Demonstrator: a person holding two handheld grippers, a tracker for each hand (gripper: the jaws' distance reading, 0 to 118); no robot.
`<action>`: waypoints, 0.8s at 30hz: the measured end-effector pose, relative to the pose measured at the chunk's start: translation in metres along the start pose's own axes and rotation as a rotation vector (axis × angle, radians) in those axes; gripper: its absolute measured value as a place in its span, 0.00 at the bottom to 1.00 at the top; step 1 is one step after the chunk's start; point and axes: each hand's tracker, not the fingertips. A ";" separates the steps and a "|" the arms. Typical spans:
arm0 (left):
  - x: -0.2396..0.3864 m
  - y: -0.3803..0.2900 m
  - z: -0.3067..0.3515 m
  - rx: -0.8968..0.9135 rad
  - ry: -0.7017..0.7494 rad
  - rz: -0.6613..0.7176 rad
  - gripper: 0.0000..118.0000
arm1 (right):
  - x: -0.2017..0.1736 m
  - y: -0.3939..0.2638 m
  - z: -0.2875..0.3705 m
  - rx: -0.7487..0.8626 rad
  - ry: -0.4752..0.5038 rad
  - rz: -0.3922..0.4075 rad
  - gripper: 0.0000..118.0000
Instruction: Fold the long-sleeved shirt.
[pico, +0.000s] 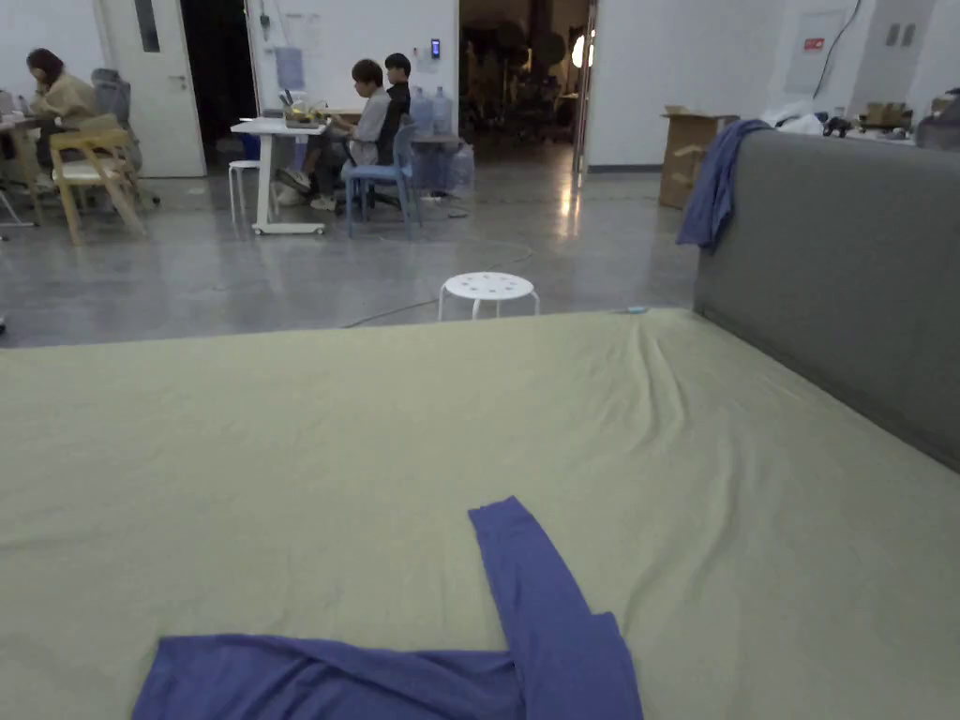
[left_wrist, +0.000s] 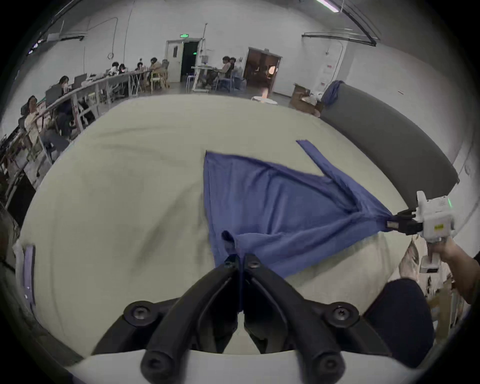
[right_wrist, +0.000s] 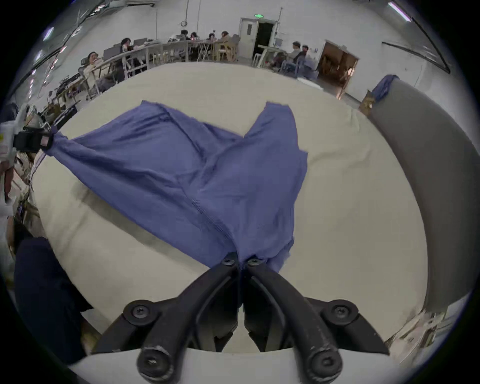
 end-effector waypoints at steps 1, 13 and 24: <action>0.001 -0.009 0.001 -0.003 -0.001 0.012 0.00 | -0.001 -0.006 -0.001 -0.011 -0.001 -0.012 0.00; -0.008 -0.068 -0.032 -0.130 0.019 0.133 0.00 | -0.015 -0.034 -0.028 -0.078 -0.009 0.039 0.00; 0.006 -0.044 0.037 0.219 -0.032 0.219 0.98 | 0.043 -0.015 0.090 0.191 0.123 -0.304 0.84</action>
